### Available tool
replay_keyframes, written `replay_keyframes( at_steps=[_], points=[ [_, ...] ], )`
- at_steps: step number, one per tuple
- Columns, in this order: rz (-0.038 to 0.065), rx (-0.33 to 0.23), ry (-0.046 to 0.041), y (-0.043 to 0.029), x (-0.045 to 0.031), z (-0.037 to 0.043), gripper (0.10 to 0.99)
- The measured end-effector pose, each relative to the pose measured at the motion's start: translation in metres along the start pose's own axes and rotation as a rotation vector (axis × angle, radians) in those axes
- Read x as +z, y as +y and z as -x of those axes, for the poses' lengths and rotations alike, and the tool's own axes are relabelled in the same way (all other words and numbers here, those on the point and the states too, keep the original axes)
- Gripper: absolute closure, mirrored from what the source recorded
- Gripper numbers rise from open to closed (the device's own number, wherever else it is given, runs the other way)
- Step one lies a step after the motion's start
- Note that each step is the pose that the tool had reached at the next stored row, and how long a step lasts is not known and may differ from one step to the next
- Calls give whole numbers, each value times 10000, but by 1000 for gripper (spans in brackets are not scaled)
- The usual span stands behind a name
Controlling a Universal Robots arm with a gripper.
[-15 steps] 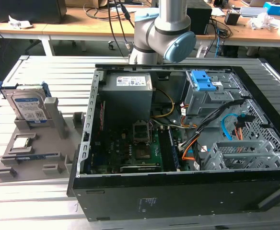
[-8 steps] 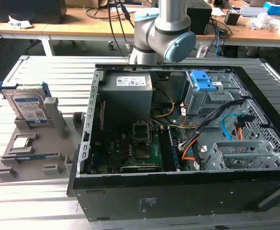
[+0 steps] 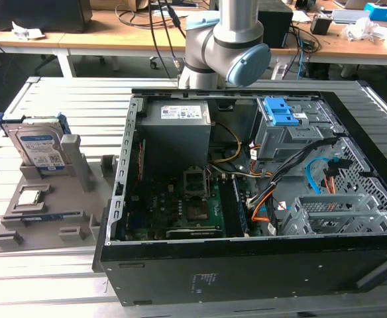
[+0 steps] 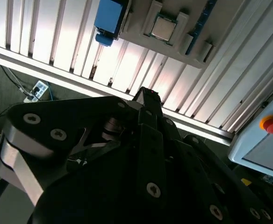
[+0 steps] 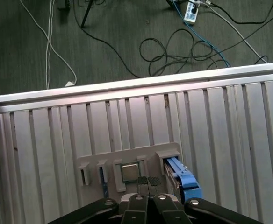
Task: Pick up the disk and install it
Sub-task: 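Pick up the disk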
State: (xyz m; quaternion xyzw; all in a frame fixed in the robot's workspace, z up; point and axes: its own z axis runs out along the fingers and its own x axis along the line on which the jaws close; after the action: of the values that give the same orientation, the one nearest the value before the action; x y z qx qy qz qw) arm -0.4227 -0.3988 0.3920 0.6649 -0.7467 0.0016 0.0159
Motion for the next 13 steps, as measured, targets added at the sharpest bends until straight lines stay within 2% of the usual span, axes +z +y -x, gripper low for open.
replay_keyframes(
  at_steps=[2, 7, 9, 10, 12, 13],
  points=[
    [-296, 6, -36, 1, 1, 0, 980],
    [-520, -18, -63, 2, 2, 10, 980],
    [-541, -128, -64, -4, 6, 76, 980],
    [-544, -142, -58, -14, 33, 124, 980],
    [-545, -147, -32, -35, 92, 172, 980],
    [-554, -174, 53, -100, 162, 284, 980]
  ],
)
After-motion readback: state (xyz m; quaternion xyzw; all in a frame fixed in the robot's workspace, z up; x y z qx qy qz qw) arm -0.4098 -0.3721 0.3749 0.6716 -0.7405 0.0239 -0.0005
